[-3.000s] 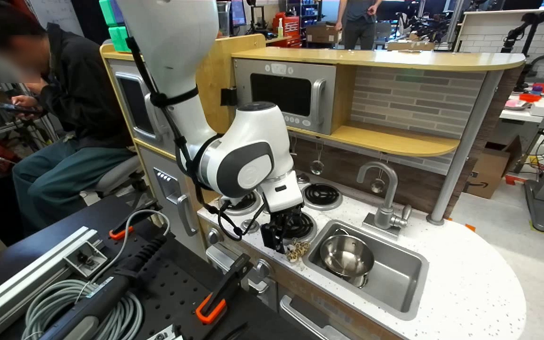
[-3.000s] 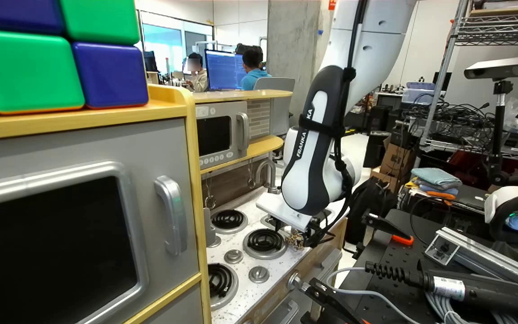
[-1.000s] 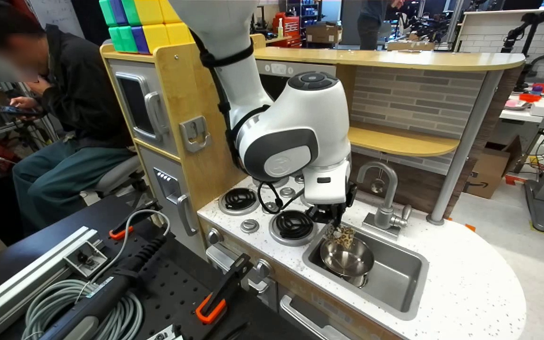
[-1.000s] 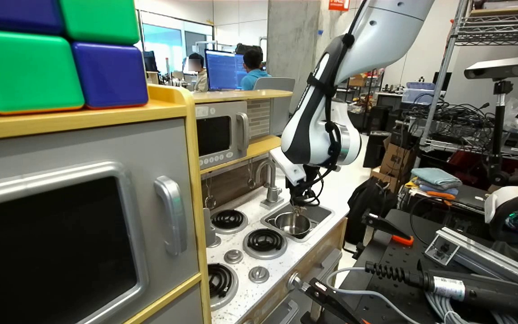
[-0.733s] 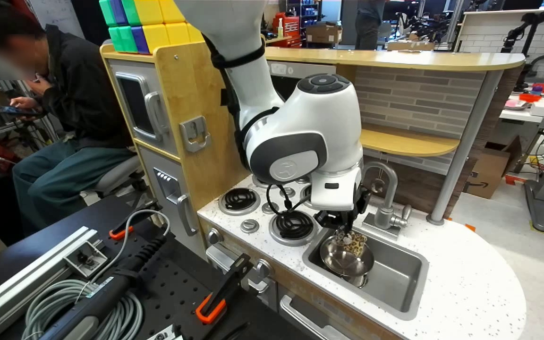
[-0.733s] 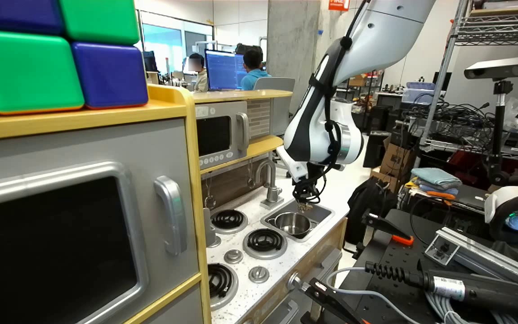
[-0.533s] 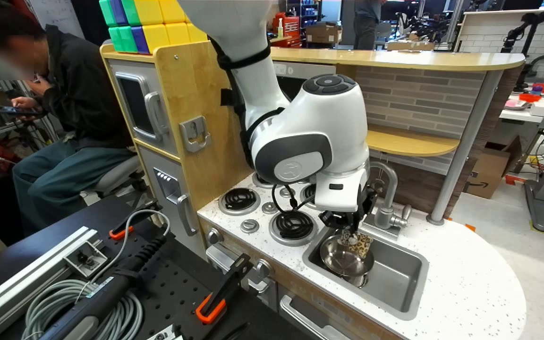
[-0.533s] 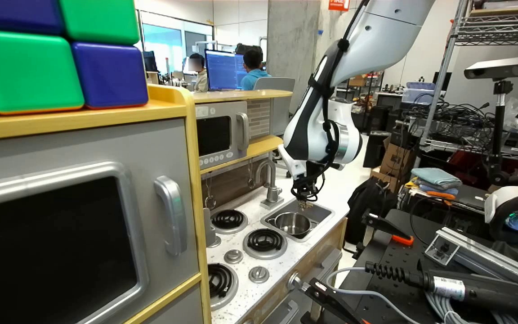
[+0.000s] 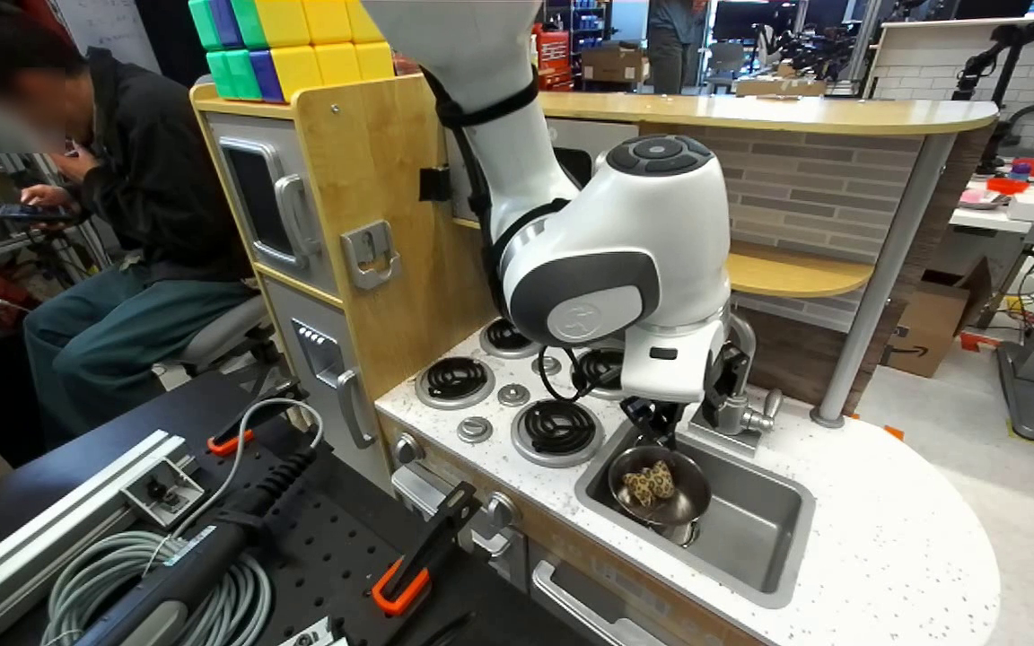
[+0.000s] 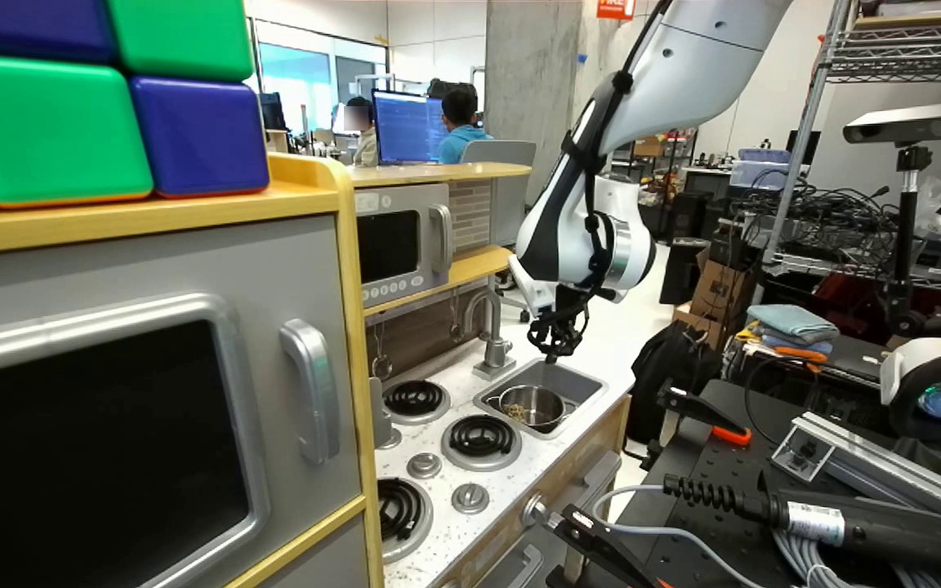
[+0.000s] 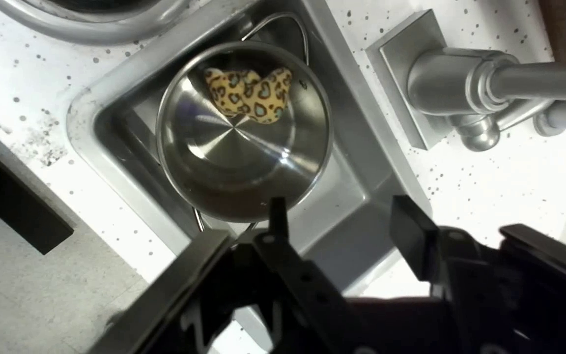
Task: Put the stuffed animal in the pot
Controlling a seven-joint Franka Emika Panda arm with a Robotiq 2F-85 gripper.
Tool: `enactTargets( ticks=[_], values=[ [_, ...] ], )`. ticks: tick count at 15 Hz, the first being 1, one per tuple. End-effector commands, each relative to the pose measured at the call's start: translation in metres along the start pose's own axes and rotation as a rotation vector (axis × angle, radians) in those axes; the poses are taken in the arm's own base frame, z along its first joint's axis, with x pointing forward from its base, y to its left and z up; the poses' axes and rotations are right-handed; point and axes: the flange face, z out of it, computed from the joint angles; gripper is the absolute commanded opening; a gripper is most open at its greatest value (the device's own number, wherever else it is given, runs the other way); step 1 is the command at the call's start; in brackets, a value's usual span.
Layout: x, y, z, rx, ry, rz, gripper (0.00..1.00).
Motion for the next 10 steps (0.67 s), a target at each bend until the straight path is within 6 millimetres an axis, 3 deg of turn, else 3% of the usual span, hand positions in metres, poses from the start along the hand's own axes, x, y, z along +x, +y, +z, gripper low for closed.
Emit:
enactTargets(
  ticks=[1, 3, 8, 9, 10],
  values=[
    [0.008, 0.001, -0.026, -0.095, -0.048, -0.083, 0.89],
    [0.011, 0.007, -0.041, -0.156, -0.078, -0.166, 1.0],
    [0.023, 0.009, -0.078, -0.341, -0.158, -0.32, 1.0],
    [0.017, 0.006, -0.056, -0.281, -0.135, -0.256, 1.0],
    [0.02, 0.004, -0.064, -0.308, -0.146, -0.274, 1.0]
  ],
)
